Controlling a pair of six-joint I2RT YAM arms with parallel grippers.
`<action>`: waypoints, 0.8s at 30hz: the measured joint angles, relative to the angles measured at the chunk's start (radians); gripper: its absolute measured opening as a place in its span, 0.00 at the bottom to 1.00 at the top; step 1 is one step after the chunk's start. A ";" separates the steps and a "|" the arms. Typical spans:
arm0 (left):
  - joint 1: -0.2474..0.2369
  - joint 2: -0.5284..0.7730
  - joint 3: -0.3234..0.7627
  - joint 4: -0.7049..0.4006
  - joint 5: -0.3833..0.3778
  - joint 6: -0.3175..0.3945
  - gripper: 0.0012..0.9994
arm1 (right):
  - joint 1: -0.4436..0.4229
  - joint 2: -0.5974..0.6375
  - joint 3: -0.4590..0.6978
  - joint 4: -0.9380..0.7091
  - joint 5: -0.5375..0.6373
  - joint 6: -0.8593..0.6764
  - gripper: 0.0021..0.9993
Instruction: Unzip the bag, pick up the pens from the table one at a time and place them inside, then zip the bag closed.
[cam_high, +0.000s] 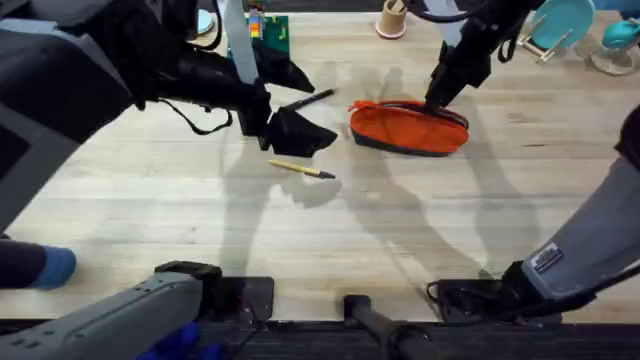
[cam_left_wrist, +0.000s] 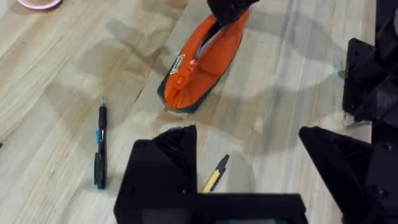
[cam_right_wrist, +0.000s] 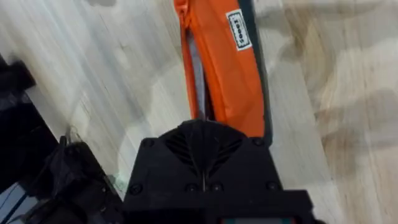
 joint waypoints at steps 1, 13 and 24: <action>0.000 0.000 0.000 0.000 0.000 0.000 0.99 | 0.001 0.007 0.000 0.000 0.000 0.000 0.03; 0.000 0.000 0.000 0.000 0.000 0.000 0.99 | 0.006 0.043 -0.001 0.049 0.006 0.000 0.03; 0.000 0.000 0.000 0.000 0.000 0.000 0.99 | 0.024 0.108 -0.001 0.070 0.020 0.000 0.03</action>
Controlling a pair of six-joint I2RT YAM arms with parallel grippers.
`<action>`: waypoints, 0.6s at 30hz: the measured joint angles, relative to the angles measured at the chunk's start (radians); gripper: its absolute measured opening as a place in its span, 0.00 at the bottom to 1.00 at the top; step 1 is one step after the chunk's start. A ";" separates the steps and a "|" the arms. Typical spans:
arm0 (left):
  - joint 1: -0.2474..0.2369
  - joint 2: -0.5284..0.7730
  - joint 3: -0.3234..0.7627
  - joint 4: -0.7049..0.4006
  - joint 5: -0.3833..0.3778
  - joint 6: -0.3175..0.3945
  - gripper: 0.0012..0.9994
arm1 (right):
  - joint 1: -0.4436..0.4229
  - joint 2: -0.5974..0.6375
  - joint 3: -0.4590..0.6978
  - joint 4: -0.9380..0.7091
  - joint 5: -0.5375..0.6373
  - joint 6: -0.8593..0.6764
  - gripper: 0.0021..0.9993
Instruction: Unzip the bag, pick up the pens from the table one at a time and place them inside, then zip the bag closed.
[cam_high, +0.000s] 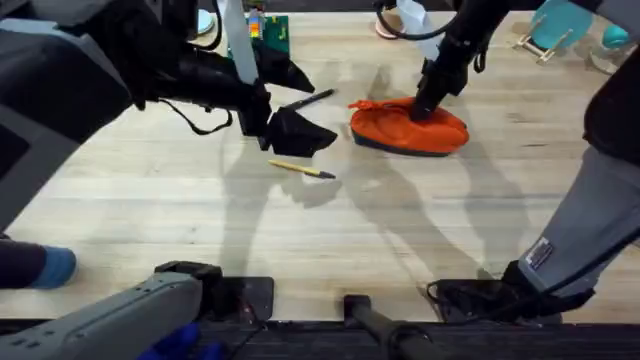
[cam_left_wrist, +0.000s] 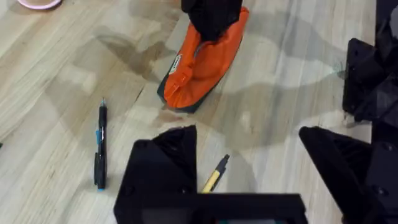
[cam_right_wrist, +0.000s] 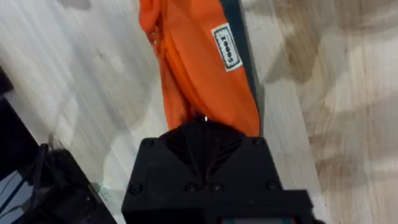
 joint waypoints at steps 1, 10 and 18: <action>0.000 0.000 0.000 0.000 0.000 0.000 0.99 | 0.002 0.002 0.000 0.002 0.002 0.000 0.03; 0.000 0.000 0.000 0.000 0.000 0.000 0.99 | 0.009 0.029 0.000 0.004 0.008 0.000 0.03; 0.000 0.000 0.000 0.000 0.000 0.000 0.99 | 0.012 0.032 0.000 0.002 0.008 0.000 0.18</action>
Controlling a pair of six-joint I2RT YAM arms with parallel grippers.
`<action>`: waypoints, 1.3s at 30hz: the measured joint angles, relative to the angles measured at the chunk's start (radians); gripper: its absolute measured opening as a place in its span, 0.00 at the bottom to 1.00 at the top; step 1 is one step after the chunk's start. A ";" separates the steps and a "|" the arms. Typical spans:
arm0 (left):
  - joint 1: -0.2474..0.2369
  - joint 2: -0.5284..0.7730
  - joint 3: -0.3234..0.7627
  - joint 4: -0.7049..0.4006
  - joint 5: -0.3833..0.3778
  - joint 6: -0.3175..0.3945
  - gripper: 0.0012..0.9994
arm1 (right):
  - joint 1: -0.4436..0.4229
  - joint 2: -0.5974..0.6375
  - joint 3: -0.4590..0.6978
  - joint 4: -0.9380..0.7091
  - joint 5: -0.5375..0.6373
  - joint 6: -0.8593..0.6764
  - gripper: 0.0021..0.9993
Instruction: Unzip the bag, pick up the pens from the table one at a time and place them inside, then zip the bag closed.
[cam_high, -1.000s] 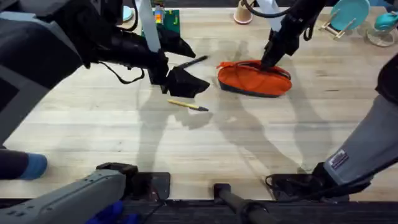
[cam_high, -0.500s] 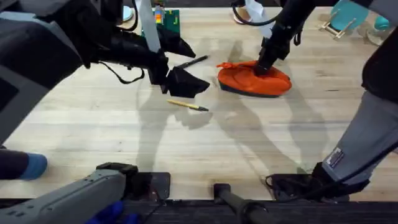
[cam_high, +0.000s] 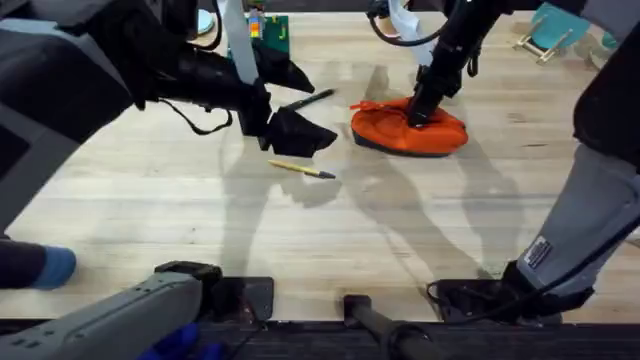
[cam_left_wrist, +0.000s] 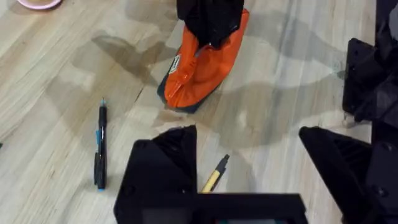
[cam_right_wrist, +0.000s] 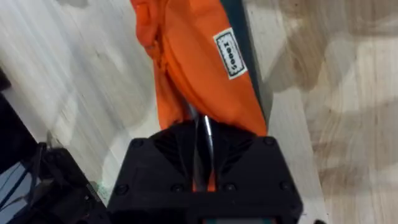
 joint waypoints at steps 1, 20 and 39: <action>0.000 0.000 0.000 0.000 0.000 0.000 0.99 | 0.000 0.000 0.000 0.000 0.000 0.000 0.20; 0.000 0.000 0.000 0.000 0.000 0.000 0.99 | 0.008 0.000 0.000 -0.004 -0.003 -0.004 1.00; 0.000 0.000 0.000 0.000 0.000 0.000 0.99 | 0.008 0.000 0.029 -0.044 -0.020 -0.003 1.00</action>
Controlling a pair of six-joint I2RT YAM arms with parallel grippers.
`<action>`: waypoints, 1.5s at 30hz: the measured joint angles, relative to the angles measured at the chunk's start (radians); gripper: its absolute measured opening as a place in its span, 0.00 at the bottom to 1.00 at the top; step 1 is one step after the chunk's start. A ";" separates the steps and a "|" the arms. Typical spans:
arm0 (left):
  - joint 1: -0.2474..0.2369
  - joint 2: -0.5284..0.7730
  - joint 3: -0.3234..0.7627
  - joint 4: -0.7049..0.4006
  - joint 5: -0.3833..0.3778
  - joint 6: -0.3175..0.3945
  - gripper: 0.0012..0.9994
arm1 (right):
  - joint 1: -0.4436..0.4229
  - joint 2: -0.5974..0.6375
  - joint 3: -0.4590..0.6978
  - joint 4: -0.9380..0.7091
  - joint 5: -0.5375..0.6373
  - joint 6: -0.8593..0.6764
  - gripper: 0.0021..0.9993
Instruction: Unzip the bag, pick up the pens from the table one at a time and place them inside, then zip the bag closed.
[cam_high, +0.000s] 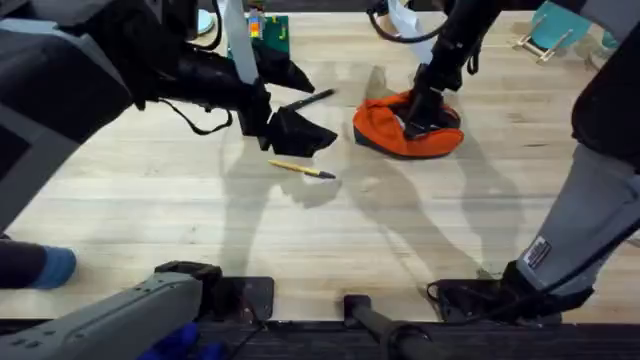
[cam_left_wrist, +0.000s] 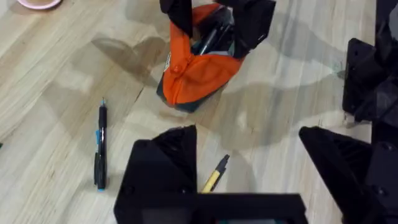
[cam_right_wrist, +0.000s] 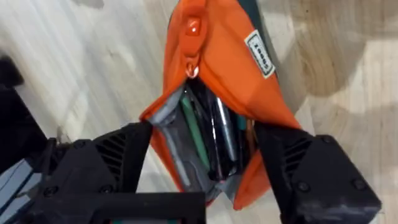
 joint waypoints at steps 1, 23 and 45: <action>0.000 0.000 0.000 0.000 0.000 0.000 0.99 | 0.000 0.000 0.016 -0.013 -0.002 0.000 1.00; 0.000 0.000 0.000 0.000 0.000 0.000 0.99 | -0.019 0.000 0.475 -0.193 -0.026 -0.005 1.00; 0.000 0.000 0.000 0.000 -0.001 0.000 0.99 | -0.031 0.000 0.530 -0.194 -0.025 0.048 1.00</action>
